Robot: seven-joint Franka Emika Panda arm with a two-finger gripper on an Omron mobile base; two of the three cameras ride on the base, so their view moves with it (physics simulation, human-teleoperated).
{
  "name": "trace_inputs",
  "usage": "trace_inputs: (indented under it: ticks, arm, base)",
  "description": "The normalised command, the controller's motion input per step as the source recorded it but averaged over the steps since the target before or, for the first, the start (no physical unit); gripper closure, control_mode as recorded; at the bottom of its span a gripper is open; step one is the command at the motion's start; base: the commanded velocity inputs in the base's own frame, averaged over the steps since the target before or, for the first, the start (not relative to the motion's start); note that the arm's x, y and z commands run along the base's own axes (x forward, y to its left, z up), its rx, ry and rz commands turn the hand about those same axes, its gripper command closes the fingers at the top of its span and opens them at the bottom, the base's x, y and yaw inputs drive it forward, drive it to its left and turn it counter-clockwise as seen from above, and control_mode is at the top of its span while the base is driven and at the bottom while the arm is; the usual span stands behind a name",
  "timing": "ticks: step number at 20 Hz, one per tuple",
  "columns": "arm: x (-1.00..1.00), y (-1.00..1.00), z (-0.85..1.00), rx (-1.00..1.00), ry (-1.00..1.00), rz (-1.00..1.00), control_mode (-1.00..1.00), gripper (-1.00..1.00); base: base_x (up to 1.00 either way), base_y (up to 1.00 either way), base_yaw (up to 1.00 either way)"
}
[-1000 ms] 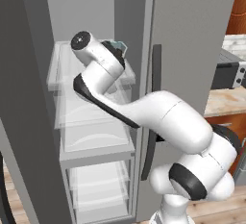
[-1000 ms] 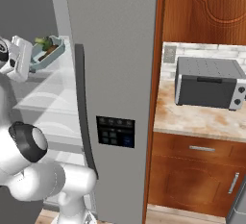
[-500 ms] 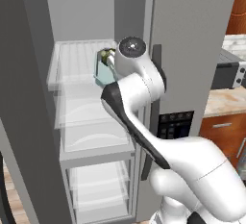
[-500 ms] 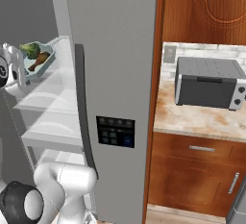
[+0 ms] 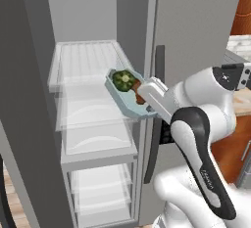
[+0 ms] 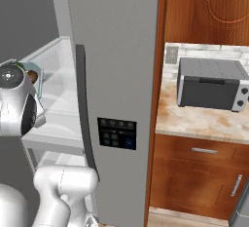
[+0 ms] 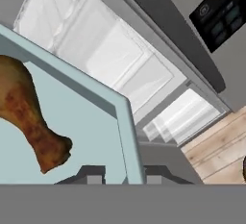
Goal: Place the tupperware containing the chicken drumstick and broccoli meal in the microwave. Close the microwave door and press the start button to reheat the meal.
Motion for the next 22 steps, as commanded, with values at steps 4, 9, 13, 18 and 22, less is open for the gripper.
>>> trace_inputs:
  ticks: [4,9,13,18,22]
  arm:
    - [-0.88,-0.57,0.0,-0.03,0.0,0.18,-1.0,1.0]
    - [-0.47,-0.71,0.0,-0.05,0.01,0.01,-1.0,1.0]
    - [-0.16,-0.27,0.0,0.0,0.0,0.0,-1.0,1.0]
    - [0.0,0.0,0.0,0.0,0.0,0.0,-1.0,1.0]
    - [0.06,0.0,0.0,0.0,0.0,0.0,-1.0,1.0]
  base:
    - [0.0,0.0,0.0]
    - [0.0,0.0,0.0]
    - [0.0,0.0,0.0]
    - [0.0,0.0,0.0]
    - [0.0,0.0,0.0]
